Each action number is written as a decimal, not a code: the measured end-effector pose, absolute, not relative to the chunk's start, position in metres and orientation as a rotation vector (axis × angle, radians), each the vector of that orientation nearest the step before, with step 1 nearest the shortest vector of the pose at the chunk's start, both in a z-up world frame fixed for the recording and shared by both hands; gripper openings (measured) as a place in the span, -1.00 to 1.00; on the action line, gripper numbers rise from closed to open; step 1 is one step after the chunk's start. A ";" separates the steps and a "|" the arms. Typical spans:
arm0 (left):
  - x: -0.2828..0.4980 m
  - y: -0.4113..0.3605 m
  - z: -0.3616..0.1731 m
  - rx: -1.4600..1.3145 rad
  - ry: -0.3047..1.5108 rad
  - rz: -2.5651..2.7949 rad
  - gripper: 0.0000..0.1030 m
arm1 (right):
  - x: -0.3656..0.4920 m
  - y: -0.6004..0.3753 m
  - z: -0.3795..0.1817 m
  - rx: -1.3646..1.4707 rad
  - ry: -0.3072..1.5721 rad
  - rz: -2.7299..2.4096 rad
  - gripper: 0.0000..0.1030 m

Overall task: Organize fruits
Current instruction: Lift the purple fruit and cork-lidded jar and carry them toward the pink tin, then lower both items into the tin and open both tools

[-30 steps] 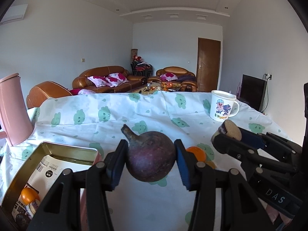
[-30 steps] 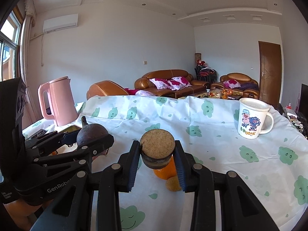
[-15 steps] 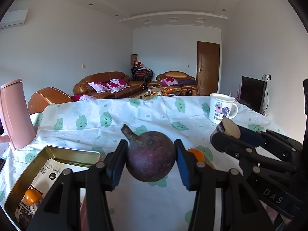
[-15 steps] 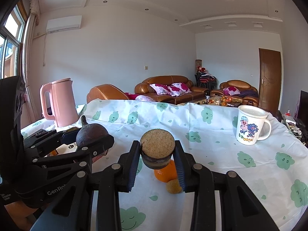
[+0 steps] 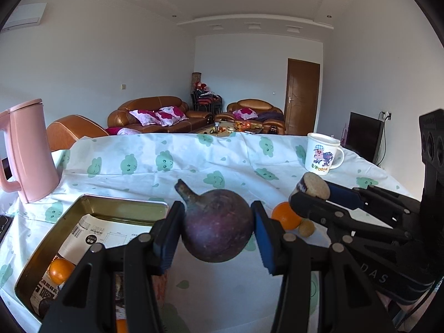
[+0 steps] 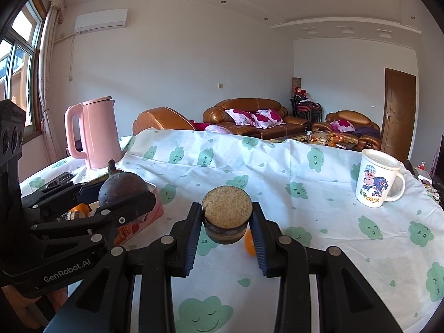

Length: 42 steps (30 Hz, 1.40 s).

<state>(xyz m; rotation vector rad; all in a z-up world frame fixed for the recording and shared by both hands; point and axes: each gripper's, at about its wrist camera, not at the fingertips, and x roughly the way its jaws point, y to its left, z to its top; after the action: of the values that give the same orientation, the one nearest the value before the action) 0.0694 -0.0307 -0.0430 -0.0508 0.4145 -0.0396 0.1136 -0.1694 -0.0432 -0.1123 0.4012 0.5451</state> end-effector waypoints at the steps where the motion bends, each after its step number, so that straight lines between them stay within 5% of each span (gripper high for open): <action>1: 0.067 -0.025 -0.043 -0.058 0.419 -0.031 -0.01 | 0.112 -0.163 -0.041 -0.120 0.398 0.558 -0.28; 30: 0.055 0.108 -0.061 -0.243 0.576 0.135 -0.01 | 0.115 -0.020 -0.065 -0.216 0.584 0.845 -0.28; 33: 0.050 0.109 -0.057 -0.227 0.551 0.161 0.32 | 0.114 -0.019 -0.067 -0.227 0.595 0.857 -0.24; 35: 0.045 0.110 -0.052 -0.219 0.528 0.175 0.48 | 0.113 -0.021 -0.067 -0.224 0.585 0.847 -0.04; 42: 0.035 0.114 -0.043 -0.235 0.485 0.186 0.65 | 0.101 -0.064 -0.057 -0.221 0.537 0.793 -0.03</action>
<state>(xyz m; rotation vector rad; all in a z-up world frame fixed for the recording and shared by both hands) 0.0349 0.1140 -0.0429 -0.2348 0.4853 0.1856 0.1010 -0.0643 -0.0570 -0.2209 0.5371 0.7928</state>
